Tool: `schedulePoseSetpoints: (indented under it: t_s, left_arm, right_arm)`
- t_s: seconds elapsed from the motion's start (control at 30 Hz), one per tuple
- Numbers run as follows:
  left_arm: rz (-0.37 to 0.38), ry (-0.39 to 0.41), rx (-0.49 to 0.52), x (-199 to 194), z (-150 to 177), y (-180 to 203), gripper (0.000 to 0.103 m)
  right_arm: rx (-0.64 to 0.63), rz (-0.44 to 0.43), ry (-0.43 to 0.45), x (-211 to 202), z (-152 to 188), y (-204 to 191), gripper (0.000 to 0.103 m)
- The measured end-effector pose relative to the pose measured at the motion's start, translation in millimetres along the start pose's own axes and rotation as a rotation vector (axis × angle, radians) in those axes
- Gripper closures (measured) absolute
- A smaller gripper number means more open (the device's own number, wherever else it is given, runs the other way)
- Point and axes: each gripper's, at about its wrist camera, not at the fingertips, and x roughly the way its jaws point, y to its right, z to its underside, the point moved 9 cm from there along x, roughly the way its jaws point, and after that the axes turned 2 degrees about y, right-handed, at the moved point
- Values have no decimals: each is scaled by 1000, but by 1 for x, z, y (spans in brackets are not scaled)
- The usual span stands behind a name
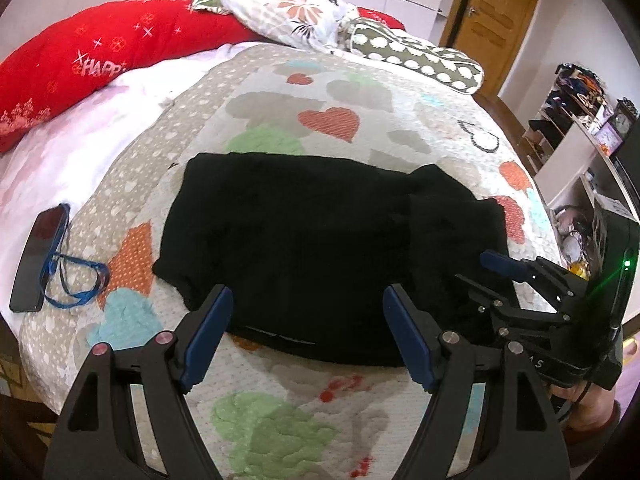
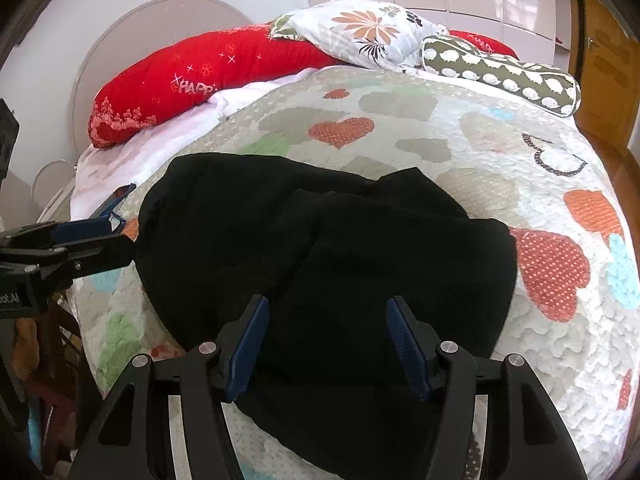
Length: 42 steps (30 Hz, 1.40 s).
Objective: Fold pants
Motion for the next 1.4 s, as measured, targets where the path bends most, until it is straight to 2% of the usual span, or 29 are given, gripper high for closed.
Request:
schedulePoseSetpoints:
  t_s: [0.47, 0.67, 0.83, 0.9, 1.0, 1.07, 1.13, 1.27, 1.4]
  left_arm:
    - [-2, -20, -59, 12, 5, -24, 25]
    - [6, -25, -88, 14, 7, -32, 25]
    - [17, -33, -115, 16, 11, -39, 25]
    - [31, -38, -133, 16, 13, -42, 25]
    - [94, -33, -189, 13, 18, -48, 25]
    - [158, -26, -257, 10, 24, -56, 25]
    - [178, -25, -326, 8, 32, -68, 24]
    - [218, -8, -420, 8, 43, -80, 24]
    - [233, -11, -451, 18, 43, -80, 24]
  right_arm:
    - [13, -6, -5, 10, -9, -3, 40]
    - [-4, -13, -8, 14, -11, -7, 36]
    - [29, -33, -36, 29, -3, -4, 33]
    - [23, -31, -35, 26, -5, -4, 33]
    - [5, -41, -7, 15, -17, -10, 33]
    - [-7, -67, 17, 9, -27, -17, 32]
    - [-20, -105, 34, 7, -38, -26, 29]
    - [-75, -150, 27, 22, -59, -50, 28]
    - [-136, -179, 14, 43, -78, -74, 25]
